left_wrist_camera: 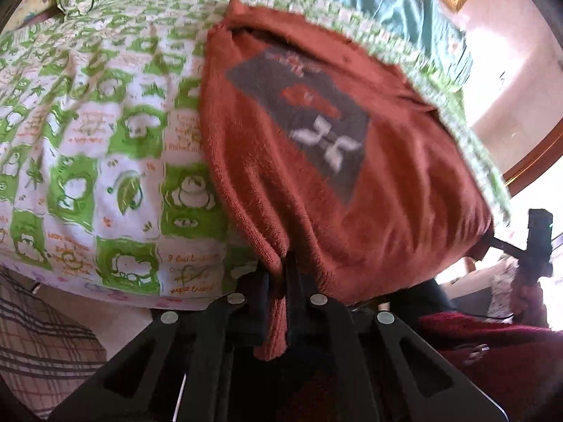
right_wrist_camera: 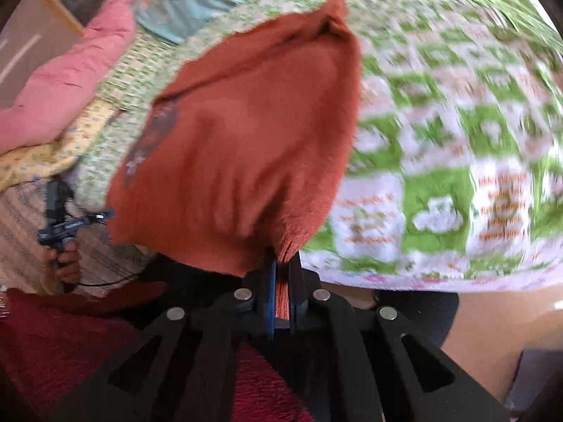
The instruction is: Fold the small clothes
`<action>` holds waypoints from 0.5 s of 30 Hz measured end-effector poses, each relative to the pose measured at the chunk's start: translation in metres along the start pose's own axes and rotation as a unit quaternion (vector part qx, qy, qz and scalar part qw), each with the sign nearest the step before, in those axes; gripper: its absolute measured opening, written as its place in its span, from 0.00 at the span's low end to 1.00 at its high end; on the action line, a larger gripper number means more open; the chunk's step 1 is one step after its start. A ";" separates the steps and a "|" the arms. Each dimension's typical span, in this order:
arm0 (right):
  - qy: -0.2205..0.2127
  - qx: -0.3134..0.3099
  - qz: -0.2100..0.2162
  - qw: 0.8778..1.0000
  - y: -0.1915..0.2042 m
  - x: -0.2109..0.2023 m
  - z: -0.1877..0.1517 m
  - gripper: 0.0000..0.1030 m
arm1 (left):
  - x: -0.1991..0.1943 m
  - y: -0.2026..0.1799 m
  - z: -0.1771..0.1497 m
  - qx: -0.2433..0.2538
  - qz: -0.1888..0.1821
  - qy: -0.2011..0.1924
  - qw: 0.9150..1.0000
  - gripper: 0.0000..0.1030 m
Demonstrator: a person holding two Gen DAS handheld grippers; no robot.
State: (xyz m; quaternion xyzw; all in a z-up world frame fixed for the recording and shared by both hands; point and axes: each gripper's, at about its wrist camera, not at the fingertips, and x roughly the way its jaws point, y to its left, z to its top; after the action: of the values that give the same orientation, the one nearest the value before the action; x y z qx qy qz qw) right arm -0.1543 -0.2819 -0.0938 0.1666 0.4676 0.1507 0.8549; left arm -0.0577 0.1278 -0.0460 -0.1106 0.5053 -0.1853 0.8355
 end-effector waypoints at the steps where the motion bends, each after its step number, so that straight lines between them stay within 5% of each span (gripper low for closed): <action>1: -0.008 -0.002 0.011 1.000 0.002 -0.005 0.002 0.06 | -0.007 -0.002 0.002 -0.001 -0.007 -0.011 1.000 0.05; 7: -0.095 -0.015 0.074 0.993 0.016 -0.050 0.030 0.06 | -0.054 -0.002 0.029 -0.017 -0.033 -0.097 0.995 0.03; 15: -0.198 -0.002 0.084 0.977 0.019 -0.079 0.068 0.06 | -0.084 -0.004 0.085 -0.016 -0.045 -0.181 0.982 0.03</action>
State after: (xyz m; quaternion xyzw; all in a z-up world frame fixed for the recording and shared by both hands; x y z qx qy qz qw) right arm -0.1391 -0.3075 0.0074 0.2299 0.2729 0.1867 0.9153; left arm -0.0187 0.1591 0.0619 -0.1787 0.3427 -0.1915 0.9022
